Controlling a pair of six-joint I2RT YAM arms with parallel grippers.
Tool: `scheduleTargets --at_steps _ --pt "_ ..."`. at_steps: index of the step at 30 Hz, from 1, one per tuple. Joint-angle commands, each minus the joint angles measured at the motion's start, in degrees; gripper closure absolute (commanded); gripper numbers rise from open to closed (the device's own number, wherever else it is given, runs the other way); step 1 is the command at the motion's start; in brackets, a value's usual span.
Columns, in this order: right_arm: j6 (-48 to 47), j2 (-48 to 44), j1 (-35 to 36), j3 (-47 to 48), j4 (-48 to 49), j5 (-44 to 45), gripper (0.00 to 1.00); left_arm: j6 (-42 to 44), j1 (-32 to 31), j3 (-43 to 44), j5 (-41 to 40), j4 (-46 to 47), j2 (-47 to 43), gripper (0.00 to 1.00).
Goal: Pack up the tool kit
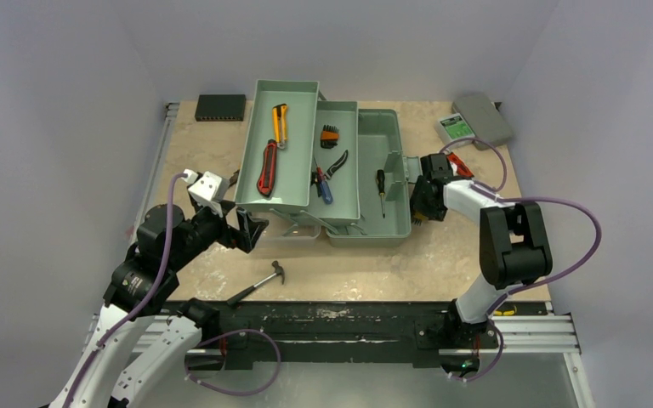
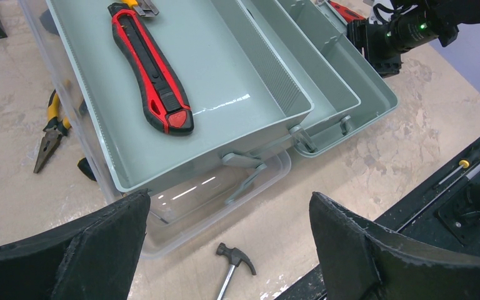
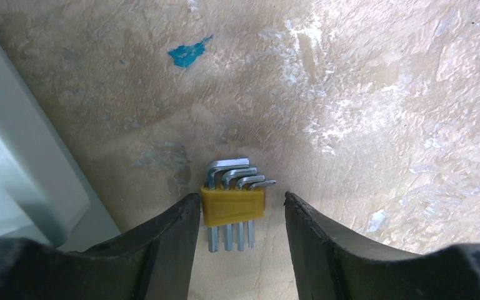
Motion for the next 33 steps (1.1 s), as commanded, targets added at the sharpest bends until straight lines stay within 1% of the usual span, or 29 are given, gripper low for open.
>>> scheduleTargets --at_steps 1,2,5,8,12,16,25,26,27,28,29,30,31,33 --pt "-0.45 3.27 0.12 1.25 -6.29 5.80 0.49 0.92 -0.14 0.44 -0.72 1.25 -0.53 0.05" --pt "-0.42 3.24 0.14 1.47 -6.87 5.87 0.51 0.92 -0.15 0.46 -0.76 1.19 -0.57 0.05" --pt "-0.58 2.13 0.09 1.27 -7.09 5.73 0.54 0.91 -0.14 0.43 -0.81 1.18 -0.72 0.05" --pt "-0.92 1.04 0.08 1.05 -7.36 6.06 0.63 0.92 -0.14 0.48 -0.70 1.19 -0.64 0.05" --pt "-0.76 0.02 0.03 0.68 -7.21 6.00 0.70 0.92 -0.14 0.42 -0.66 1.10 -0.62 0.05" --pt "-0.14 -1.81 -0.18 0.41 -7.02 5.75 0.71 0.92 -0.14 0.42 -0.74 1.03 -0.66 0.05" --pt "0.23 -11.62 -1.29 0.85 -9.40 6.11 0.71 0.93 -0.13 0.42 -0.82 1.05 -0.54 0.05" --pt "0.12 -12.29 -1.59 0.85 -9.62 6.00 0.69 0.92 -0.13 0.43 -0.78 1.09 -0.53 0.05" --pt "-0.16 -12.81 -1.66 0.84 -9.68 5.85 0.65 0.92 -0.15 0.43 -0.75 1.14 -0.54 0.05" --pt "-0.57 -12.88 -1.90 0.84 -9.67 5.47 0.56 0.92 -0.15 0.46 -0.75 1.06 -0.56 0.05" --pt "-1.01 -12.58 -2.06 1.03 -9.88 5.15 0.44 0.92 -0.15 0.42 -0.75 1.12 -0.61 0.05" --pt "-1.24 -11.98 -2.09 1.21 -10.19 5.12 0.36 0.93 -0.10 0.46 -0.74 1.10 -0.61 0.05" --pt "-1.37 -11.34 -2.11 1.20 -10.30 5.06 0.32 0.92 -0.14 0.42 -0.67 1.10 -0.64 0.05" --pt "-1.32 -9.95 -2.13 0.88 -9.76 4.38 0.31 0.92 -0.15 0.41 -0.72 1.03 -0.68 0.05"
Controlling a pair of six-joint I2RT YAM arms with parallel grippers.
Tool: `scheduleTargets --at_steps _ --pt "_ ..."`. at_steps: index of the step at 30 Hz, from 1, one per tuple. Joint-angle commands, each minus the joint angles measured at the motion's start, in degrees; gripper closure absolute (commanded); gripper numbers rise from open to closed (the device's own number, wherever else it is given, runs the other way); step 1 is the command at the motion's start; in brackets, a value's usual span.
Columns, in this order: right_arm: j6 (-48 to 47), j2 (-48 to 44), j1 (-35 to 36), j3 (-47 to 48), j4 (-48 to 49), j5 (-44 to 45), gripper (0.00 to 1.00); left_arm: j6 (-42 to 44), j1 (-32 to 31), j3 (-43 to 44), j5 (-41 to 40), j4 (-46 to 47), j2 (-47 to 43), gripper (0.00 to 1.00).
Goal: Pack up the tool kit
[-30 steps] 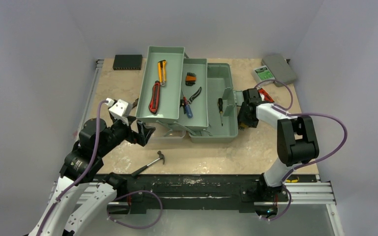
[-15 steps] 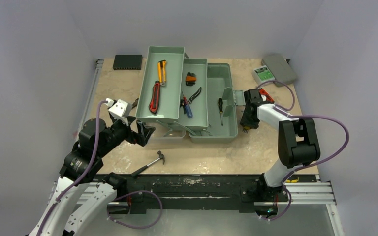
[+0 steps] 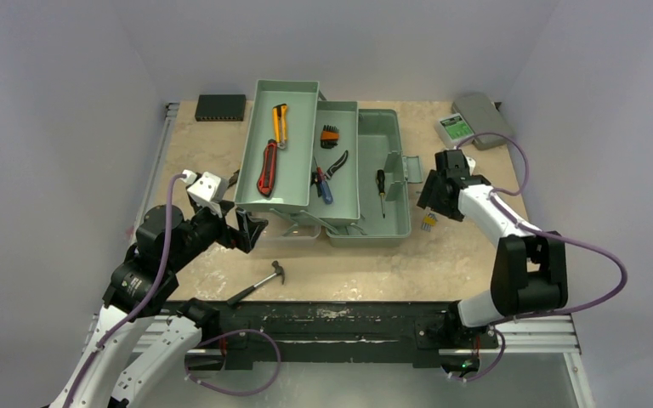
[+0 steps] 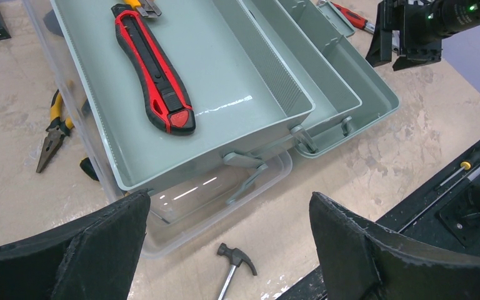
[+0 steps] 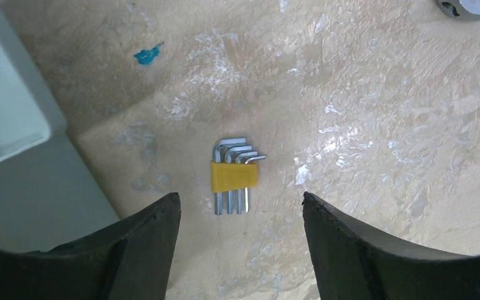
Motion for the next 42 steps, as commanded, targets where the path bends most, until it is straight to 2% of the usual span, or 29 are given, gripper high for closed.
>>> scheduleTargets --at_steps 1,8,12,20,27,30,32,42 --pt "-0.33 2.69 -0.24 0.03 -0.42 -0.95 0.30 0.92 -0.13 0.41 -0.41 1.14 -0.45 0.05" --pt "2.49 6.09 -0.31 -1.45 2.86 -2.57 0.37 0.99 -0.08 0.34 -0.64 0.98 -0.57 0.05" --pt "4.37 7.62 -0.24 -2.04 2.66 0.24 0.35 0.97 -0.12 0.41 -0.33 1.16 -0.24 0.05" --pt "5.64 10.80 -0.26 -3.20 3.75 -1.48 0.37 0.91 -0.10 0.36 -0.64 1.01 -0.59 0.05" --pt "5.87 10.78 -0.20 -3.87 4.93 -3.83 0.40 0.92 -0.14 0.41 -0.62 1.02 -0.49 0.05" --pt "6.01 9.90 -0.22 -3.71 4.19 -2.92 0.40 0.92 -0.15 0.41 -0.64 1.04 -0.62 0.05" --pt "6.64 9.60 -0.19 -3.00 2.40 0.73 0.41 0.97 -0.15 0.41 -0.62 1.08 -0.66 0.05" --pt "7.72 9.87 -0.13 -3.29 3.04 -0.47 0.42 0.93 -0.15 0.46 -0.51 1.22 -0.53 0.05"
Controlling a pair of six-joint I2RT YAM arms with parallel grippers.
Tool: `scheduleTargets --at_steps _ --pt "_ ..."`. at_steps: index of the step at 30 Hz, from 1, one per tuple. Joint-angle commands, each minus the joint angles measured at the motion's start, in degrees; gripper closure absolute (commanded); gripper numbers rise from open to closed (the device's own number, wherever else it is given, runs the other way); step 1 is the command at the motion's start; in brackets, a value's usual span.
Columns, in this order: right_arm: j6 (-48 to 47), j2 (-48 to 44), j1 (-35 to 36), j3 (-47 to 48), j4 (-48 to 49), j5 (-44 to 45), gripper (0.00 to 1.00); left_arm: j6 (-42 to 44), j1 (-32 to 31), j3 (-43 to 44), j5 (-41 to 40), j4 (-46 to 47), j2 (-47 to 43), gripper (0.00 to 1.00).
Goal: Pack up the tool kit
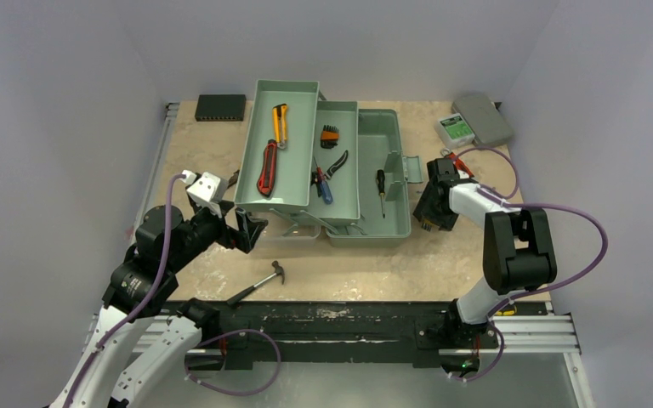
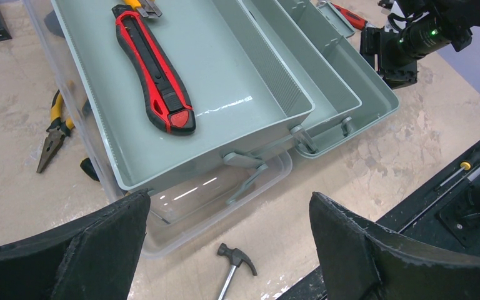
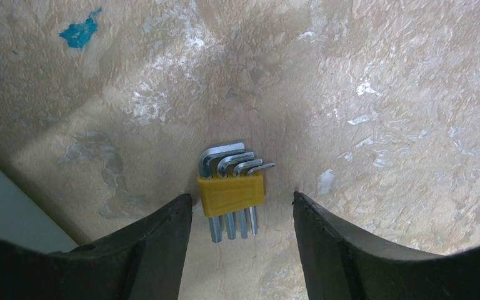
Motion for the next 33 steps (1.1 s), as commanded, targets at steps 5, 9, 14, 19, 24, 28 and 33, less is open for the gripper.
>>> scheduleTargets --at_steps 5,9,14,19,24,28,33 --pt "0.99 2.00 0.03 -0.34 1.68 -0.05 0.46 1.00 -0.14 0.41 -0.51 1.16 -0.32 0.05" --pt "0.52 3.19 -0.01 0.18 2.35 -0.72 0.51 1.01 -0.15 0.43 -0.79 1.06 -0.31 0.05" --pt "0.78 2.24 0.00 -1.10 3.83 -2.20 0.72 1.10 -0.08 0.41 -0.89 1.06 -0.32 0.05" --pt "0.85 -1.50 -0.05 -1.58 3.18 -0.83 0.81 1.10 -0.13 0.43 -0.93 0.96 -0.31 0.05" --pt "0.88 -9.31 -0.61 -2.03 1.00 -0.01 0.81 1.10 -0.12 0.44 -0.96 0.99 -0.40 0.05" --pt "0.91 -16.17 -0.68 -2.27 -0.77 0.17 0.81 1.09 -0.15 0.38 -0.87 1.01 -0.40 0.05" --pt "-1.15 -22.75 -0.60 1.54 -3.57 -0.99 0.79 1.10 -0.11 0.41 -0.88 0.99 -0.40 0.05"
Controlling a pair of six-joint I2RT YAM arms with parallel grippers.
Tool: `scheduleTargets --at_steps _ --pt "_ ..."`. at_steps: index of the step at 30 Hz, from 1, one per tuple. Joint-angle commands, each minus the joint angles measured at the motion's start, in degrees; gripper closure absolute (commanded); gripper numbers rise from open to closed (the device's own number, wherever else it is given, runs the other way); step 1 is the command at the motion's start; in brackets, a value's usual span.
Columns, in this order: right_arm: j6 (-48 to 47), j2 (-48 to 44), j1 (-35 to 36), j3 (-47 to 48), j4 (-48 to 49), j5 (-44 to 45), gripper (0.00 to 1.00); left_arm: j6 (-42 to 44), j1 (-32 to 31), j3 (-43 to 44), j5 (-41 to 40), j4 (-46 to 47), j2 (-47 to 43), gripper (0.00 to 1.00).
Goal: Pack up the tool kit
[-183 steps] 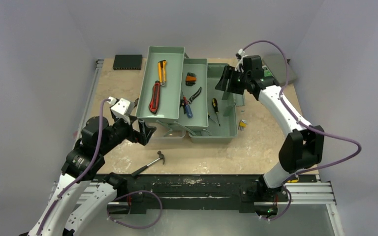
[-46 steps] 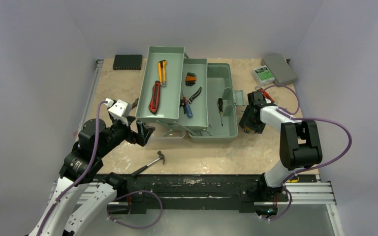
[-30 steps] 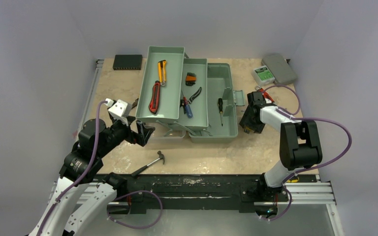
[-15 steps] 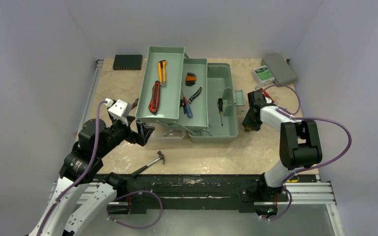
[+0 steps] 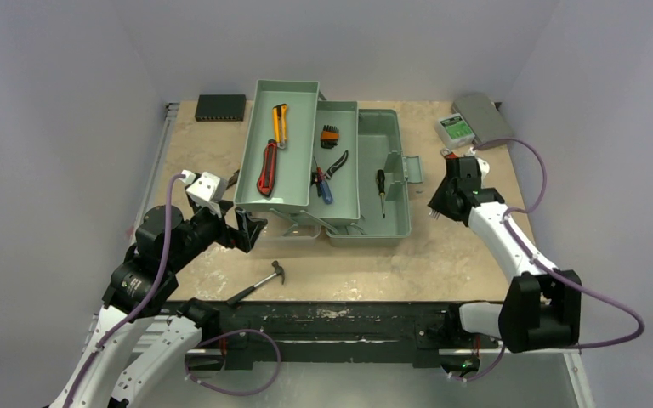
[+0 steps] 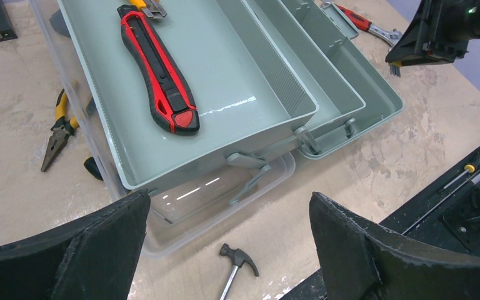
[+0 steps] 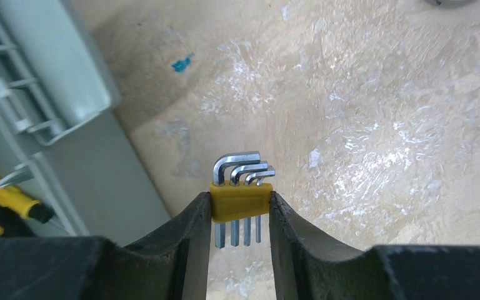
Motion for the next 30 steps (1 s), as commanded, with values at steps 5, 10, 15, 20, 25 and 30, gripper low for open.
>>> scheduleTargets --at_steps 5,10,15,20,25,30 --pt "-6.41 -6.38 1.91 13.58 -5.32 -4.78 0.79 1.10 -0.14 0.42 -0.12 1.12 -0.36 0.05" --pt "-10.16 -2.62 4.70 20.51 -3.97 -13.00 0.84 1.10 -0.15 0.44 -0.37 1.05 -0.31 0.05" --pt "-11.55 2.90 8.70 25.11 -1.35 -16.22 0.84 1.23 -0.15 0.40 -0.90 0.89 -0.31 0.05" --pt "-11.55 8.20 10.67 29.93 -2.55 -14.67 0.82 1.35 -0.14 0.45 -1.36 0.82 0.02 0.05" --pt "-8.59 7.86 9.89 28.77 -6.79 -1.53 0.53 1.45 -0.15 0.40 -1.97 0.63 -0.07 0.05" --pt "-9.04 4.98 3.50 21.85 -10.59 2.22 0.44 1.37 -0.15 0.50 -1.34 0.76 0.30 0.05"
